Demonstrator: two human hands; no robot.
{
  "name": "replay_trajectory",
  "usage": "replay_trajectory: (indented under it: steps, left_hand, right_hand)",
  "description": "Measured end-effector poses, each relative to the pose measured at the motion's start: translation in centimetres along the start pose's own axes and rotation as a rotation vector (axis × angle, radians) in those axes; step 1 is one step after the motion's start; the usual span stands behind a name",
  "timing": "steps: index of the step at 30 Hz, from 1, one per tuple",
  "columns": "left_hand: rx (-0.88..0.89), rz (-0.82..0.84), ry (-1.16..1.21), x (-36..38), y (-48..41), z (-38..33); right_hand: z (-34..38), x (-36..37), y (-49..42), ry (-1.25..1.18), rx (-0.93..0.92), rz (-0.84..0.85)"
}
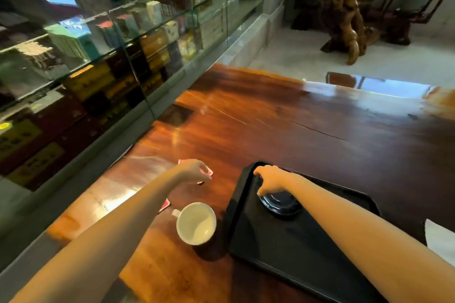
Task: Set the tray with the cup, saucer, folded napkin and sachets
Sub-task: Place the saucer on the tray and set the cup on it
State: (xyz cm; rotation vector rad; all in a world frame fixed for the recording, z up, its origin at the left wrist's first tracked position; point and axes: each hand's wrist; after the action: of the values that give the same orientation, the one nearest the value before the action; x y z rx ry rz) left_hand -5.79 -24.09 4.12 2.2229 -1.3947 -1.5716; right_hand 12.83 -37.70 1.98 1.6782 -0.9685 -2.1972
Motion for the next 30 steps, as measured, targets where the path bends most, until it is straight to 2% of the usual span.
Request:
replay_trajectory:
  steps: [5,11,15,24,30]
  left_hand:
    - [-0.111,0.003,-0.016,-0.2,3.4,6.4]
    - [-0.179,0.016,-0.034,3.1,4.8,11.4]
    - [-0.176,0.059,0.034,5.0,4.1,13.0]
    - [0.01,-0.125,0.302,8.7,0.8,14.5]
    - [-0.012,-0.175,0.439,9.2,0.0,15.2]
  right_hand:
    - [5.5,1.6,-1.2,0.103,-0.11,0.021]
    - [9.4,5.3,-2.9,0.189,-0.208,0.04]
    - [10.4,8.3,-3.6,0.079,-0.222,0.013]
    - [10.6,12.3,-3.9,-0.15,-0.211,-0.144]
    - [10.5,12.6,-4.0,-0.312,-0.24,-0.152]
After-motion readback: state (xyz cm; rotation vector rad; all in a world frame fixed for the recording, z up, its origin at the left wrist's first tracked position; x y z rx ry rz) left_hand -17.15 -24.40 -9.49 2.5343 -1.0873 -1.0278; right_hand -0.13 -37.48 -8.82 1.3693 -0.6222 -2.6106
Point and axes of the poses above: each hand's wrist, its own y-axis away from the middle knuckle, its own x-axis out of the palm, z = x × y, and after that the axes turned 8 degrees about y, right-handed
